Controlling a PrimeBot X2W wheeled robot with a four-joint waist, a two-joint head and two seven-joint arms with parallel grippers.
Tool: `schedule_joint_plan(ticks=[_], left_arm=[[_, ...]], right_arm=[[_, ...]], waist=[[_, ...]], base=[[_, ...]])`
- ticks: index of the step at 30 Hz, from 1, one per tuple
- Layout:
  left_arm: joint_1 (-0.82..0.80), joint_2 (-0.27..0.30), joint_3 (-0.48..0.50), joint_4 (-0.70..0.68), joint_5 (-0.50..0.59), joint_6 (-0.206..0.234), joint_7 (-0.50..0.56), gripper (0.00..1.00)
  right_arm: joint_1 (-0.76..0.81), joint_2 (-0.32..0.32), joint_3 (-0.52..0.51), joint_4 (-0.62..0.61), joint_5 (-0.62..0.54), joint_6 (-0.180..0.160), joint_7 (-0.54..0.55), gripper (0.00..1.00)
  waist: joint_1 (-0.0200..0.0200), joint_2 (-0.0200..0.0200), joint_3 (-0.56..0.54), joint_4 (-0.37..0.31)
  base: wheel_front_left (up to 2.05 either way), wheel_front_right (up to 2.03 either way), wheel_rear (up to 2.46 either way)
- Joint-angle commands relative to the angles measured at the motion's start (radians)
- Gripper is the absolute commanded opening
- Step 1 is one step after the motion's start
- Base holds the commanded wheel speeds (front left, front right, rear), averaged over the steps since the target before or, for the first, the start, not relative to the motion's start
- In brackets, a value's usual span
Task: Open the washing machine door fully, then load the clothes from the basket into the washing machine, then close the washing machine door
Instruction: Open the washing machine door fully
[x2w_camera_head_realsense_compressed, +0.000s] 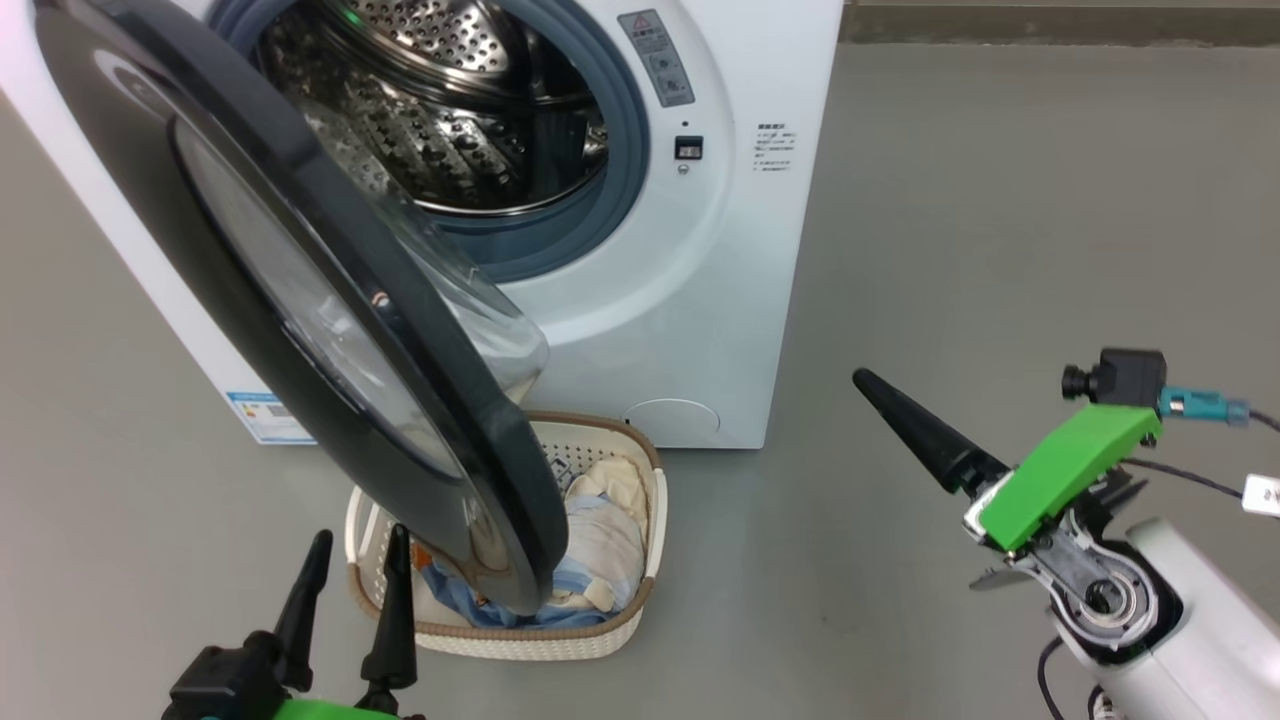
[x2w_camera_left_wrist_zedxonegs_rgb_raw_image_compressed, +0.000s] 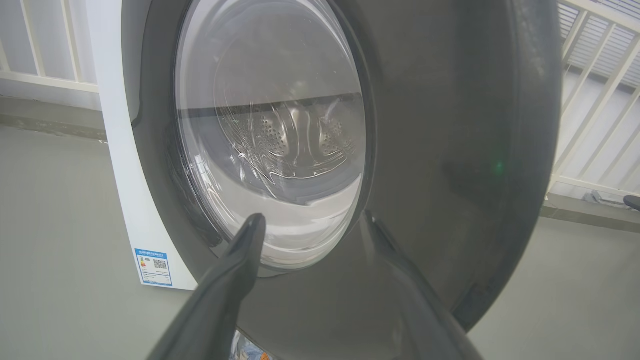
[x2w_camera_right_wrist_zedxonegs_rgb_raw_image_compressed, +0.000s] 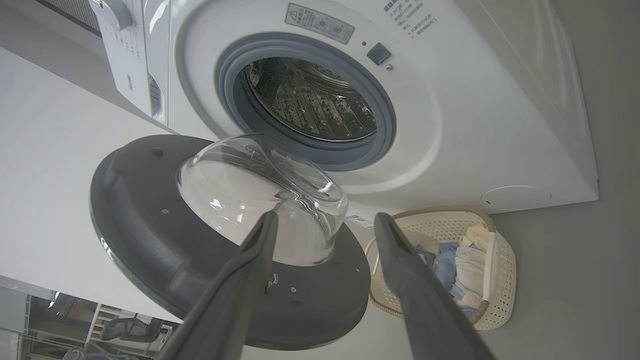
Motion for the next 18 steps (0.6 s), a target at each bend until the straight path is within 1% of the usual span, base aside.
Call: schedule_joint_plan(ticks=[1,8,13,15,18], left_arm=[[-0.007,0.012,0.036,-0.027,0.009,-0.003,-0.006,1.0],[0.007,0.012,0.05,-0.028,0.013,-0.003,-0.006,1.0],[0.01,0.012,0.053,-0.031,0.015,-0.003,-0.006,1.0],[0.01,0.012,0.054,-0.031,0.015,-0.003,-0.006,1.0],[0.012,0.012,0.056,-0.031,0.014,-0.003,-0.006,1.0]], right_arm=[[0.01,-0.018,0.021,-0.022,-0.012,0.006,-0.034,1.0],[0.026,-0.1,0.154,0.019,-0.084,0.006,-0.233,1.0],[0.018,-0.14,0.24,0.062,-0.097,0.006,-0.381,1.0],[0.013,-0.154,0.265,0.081,-0.103,0.006,-0.426,1.0],[0.006,-0.171,0.285,0.112,-0.136,0.006,-0.461,1.0]], waist=[[0.0001,-0.0001,-0.006,-0.009],[0.0001,-0.0001,-0.017,-0.027],[0.0001,-0.0001,-0.019,-0.033],[0.0001,-0.0001,-0.02,-0.034],[0.0001,-0.0001,-0.021,-0.035]], base=[[0.0,0.0,0.0],[0.0,0.0,0.0],[0.0,0.0,0.0],[0.0,0.0,0.0],[0.0,0.0,0.0]])
